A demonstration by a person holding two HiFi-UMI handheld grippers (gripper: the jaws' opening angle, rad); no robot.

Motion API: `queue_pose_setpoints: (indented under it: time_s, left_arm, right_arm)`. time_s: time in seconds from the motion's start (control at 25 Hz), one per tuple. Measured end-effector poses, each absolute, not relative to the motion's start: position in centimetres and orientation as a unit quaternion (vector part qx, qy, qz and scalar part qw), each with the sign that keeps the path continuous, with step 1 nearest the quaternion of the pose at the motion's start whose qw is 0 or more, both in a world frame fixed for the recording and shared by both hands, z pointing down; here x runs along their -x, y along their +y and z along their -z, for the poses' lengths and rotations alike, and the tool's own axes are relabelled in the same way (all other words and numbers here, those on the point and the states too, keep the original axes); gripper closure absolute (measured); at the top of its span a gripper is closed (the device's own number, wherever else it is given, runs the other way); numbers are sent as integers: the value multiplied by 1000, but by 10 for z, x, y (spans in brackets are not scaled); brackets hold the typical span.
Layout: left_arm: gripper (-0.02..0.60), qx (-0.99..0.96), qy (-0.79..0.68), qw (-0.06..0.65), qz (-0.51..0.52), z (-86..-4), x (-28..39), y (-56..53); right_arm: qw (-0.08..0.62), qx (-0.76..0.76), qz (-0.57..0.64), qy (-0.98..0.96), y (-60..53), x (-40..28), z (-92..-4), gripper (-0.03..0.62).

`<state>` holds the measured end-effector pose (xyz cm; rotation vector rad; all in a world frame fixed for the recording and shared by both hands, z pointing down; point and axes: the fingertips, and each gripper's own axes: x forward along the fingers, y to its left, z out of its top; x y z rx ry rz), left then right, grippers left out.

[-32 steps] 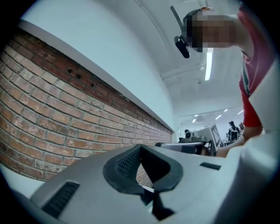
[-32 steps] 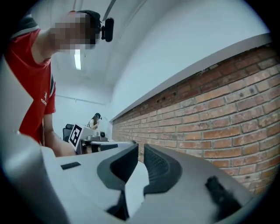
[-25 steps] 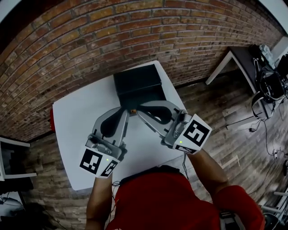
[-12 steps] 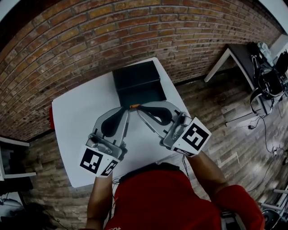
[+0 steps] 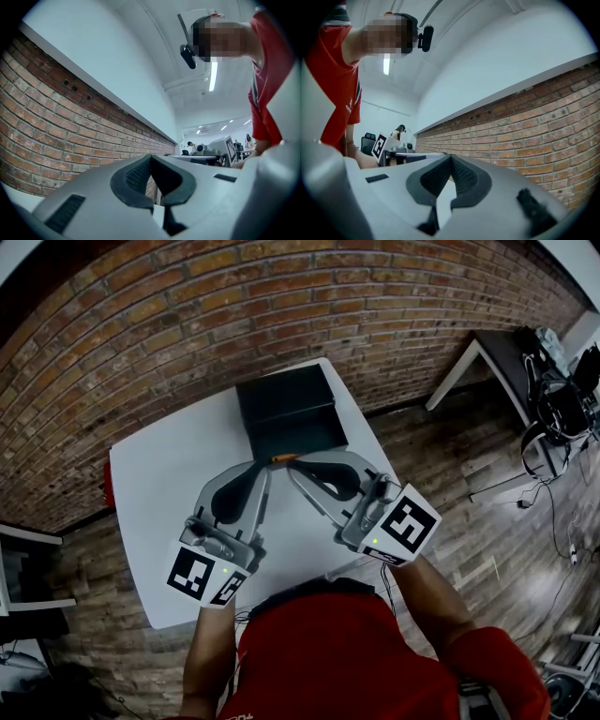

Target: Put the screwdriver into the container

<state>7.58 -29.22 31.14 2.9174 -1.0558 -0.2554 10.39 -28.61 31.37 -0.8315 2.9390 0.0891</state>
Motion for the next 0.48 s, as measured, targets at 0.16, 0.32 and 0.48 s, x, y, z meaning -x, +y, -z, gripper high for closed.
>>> queue_pose_setpoints:
  time_s: [0.16, 0.32, 0.48]
  left_arm:
    - [569, -937, -339, 18, 85, -312, -73, -291]
    - [569, -937, -337, 24, 89, -314, -72, -291]
    - [569, -938, -334, 25, 91, -314, -72, -290]
  right_arm:
    - [43, 274, -29, 960, -285, -102, -313, 563]
    - [40, 275, -28, 960, -284, -101, -314, 563]
    - [39, 277, -30, 960, -284, -102, -313, 563]
